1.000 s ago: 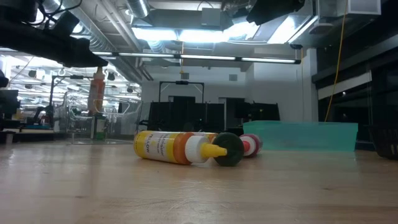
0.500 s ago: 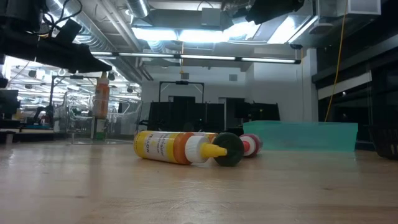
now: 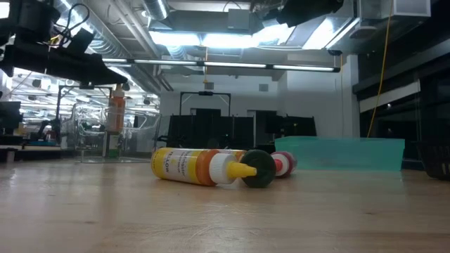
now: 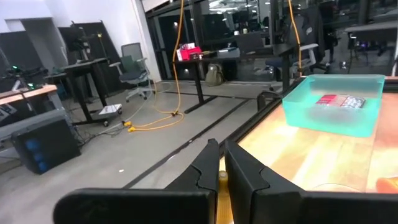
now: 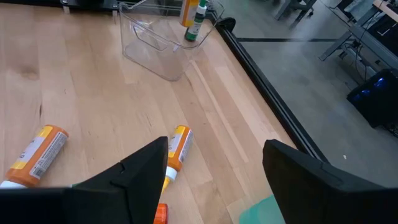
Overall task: Pick & Place Food Item
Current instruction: Put the middle yellow food coloring bottle into the transparent bin, then put the bottom yellow food coloring bottle into the transparent bin
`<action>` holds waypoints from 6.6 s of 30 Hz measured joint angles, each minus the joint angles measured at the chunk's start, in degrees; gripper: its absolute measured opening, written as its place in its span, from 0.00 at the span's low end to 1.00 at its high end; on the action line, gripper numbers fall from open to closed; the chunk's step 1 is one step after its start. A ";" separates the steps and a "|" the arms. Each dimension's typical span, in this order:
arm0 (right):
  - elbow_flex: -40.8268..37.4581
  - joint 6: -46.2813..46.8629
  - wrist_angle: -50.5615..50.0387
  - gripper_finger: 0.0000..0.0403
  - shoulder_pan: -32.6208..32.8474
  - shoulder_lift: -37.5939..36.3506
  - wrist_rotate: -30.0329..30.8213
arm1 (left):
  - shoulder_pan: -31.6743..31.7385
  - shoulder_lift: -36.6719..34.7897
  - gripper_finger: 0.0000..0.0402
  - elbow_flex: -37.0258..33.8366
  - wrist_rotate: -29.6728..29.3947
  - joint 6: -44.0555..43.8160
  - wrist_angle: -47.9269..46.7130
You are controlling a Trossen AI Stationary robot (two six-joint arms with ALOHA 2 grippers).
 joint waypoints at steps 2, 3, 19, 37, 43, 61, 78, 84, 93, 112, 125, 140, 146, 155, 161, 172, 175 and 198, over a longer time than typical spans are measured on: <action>0.00 -0.02 0.01 0.64 0.00 0.00 0.00 | 1.59 1.92 0.01 0.00 2.14 -0.34 1.18; 0.00 -0.02 0.06 0.64 0.00 -0.01 0.00 | 2.26 3.04 0.01 0.00 3.08 -0.36 1.96; 0.00 -0.17 0.16 0.64 0.00 0.00 -0.23 | 6.41 21.75 0.01 -0.09 7.30 0.12 16.77; 0.00 0.04 0.18 0.64 0.00 -0.02 -1.66 | 6.86 27.50 0.01 -0.09 7.70 -0.27 19.36; 0.00 0.07 0.18 0.64 0.00 0.01 -1.66 | 6.82 31.65 0.01 -0.09 7.78 -0.85 19.46; 0.00 0.17 0.19 0.64 0.00 -0.01 -1.65 | 6.81 37.84 0.01 -0.09 10.45 -1.44 27.21; 0.00 0.07 0.18 0.64 0.00 0.00 -1.66 | 6.80 41.61 0.18 -0.13 11.19 -1.72 27.86; 0.00 0.07 0.18 0.64 0.00 -0.01 -1.66 | 6.82 41.54 0.29 -0.09 11.19 -2.82 29.27; 0.01 0.08 0.18 0.64 0.00 -0.02 -1.66 | 6.76 40.09 0.39 -0.09 10.89 -3.93 33.69; 0.00 -1.05 0.76 0.64 0.00 -0.02 -1.22 | -4.08 19.78 0.39 2.99 27.85 -20.95 40.30; 0.02 -32.96 33.27 0.64 -0.31 -0.02 -2.42 | -31.60 23.88 0.39 11.55 3.71 -1.38 27.15; 0.05 -35.11 27.18 0.64 23.20 -17.22 -9.06 | -47.06 27.50 0.39 16.06 -11.12 8.73 24.45; -5.33 -23.34 21.39 0.64 33.11 -23.15 -7.65 | -48.01 28.57 0.39 16.06 -11.13 8.44 24.44; -19.19 -13.60 29.26 0.64 39.51 -25.24 -6.50 | -48.09 28.75 0.39 16.06 -10.96 5.36 24.47; -25.66 -12.06 30.03 0.64 39.05 -24.90 -3.69 | -48.34 34.51 0.39 19.96 -11.37 0.47 14.52; -46.71 -17.53 49.53 0.64 46.00 -44.42 -9.24 | -51.50 50.42 0.39 29.27 -9.48 6.13 18.04; -54.19 -21.80 60.39 0.64 44.63 -47.24 -21.31 | -51.50 53.63 0.39 31.93 -8.17 6.69 18.27; -68.15 -19.47 56.74 0.64 31.87 -70.85 -36.58 | -51.39 62.78 0.39 36.68 -5.56 8.70 19.48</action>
